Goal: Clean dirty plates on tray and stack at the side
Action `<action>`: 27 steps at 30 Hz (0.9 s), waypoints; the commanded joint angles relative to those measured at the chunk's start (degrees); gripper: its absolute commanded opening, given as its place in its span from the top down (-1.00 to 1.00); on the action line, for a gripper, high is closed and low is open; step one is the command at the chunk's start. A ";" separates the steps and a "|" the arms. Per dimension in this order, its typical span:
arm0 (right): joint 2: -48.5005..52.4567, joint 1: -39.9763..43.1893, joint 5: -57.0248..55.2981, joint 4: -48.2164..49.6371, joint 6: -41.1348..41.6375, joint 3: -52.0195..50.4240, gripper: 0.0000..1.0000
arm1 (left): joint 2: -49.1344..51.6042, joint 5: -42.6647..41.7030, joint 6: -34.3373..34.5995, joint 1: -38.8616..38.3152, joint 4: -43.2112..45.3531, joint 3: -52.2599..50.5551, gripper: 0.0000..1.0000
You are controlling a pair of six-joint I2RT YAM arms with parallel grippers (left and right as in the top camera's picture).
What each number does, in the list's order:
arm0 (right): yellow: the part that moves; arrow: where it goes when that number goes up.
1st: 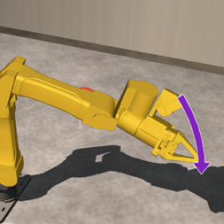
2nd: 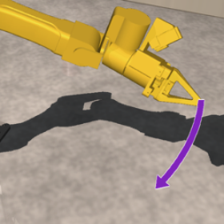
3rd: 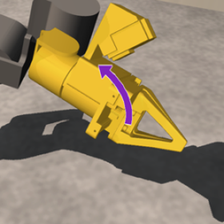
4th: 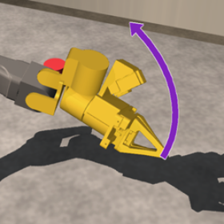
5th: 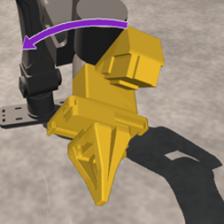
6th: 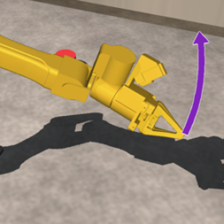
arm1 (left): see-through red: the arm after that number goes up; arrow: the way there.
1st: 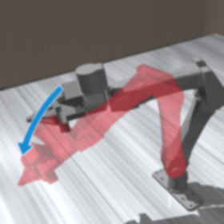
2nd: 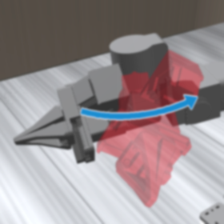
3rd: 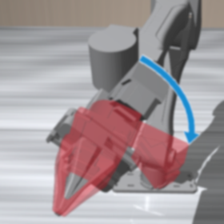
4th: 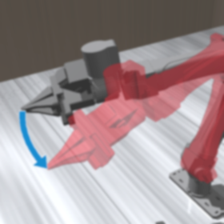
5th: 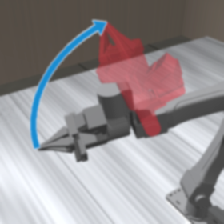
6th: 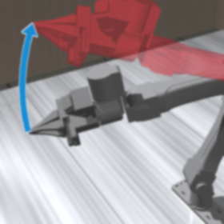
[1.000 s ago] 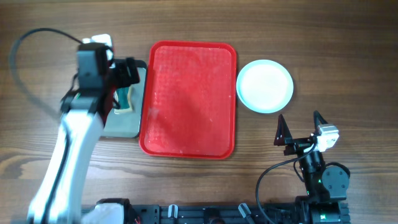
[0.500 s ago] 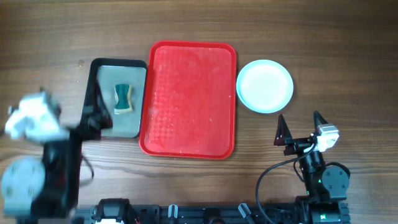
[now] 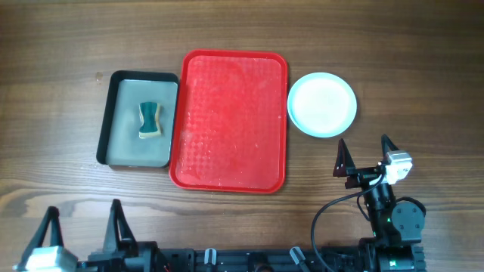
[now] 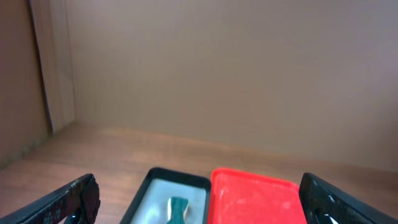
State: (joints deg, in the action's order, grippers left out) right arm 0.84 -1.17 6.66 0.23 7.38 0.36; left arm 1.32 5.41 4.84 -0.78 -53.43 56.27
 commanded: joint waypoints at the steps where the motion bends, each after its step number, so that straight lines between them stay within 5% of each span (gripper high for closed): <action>1: -0.57 0.39 1.07 0.28 -0.79 -0.07 -0.99 | -1.07 -0.90 0.17 0.26 0.39 -4.94 -1.00; 5: -0.57 0.39 1.07 0.28 -0.83 -0.07 -1.00 | -1.07 -0.92 0.83 0.26 7.43 -11.15 -1.00; 14: -0.57 0.39 1.07 0.28 -0.79 -0.07 -0.99 | -1.07 -1.01 9.53 0.26 52.50 -32.89 -1.00; 21: -0.57 0.39 1.07 0.28 -0.79 -0.07 -1.00 | -1.11 -1.11 18.47 0.26 60.67 -47.08 -1.00; 27: -0.57 0.39 1.07 0.28 -0.81 -0.07 -0.99 | -1.11 -1.14 18.58 0.26 62.03 -52.22 -1.00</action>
State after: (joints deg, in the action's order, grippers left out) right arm 0.82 -1.17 6.66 0.23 7.38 0.36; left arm 0.51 4.58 21.32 -0.78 7.51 6.07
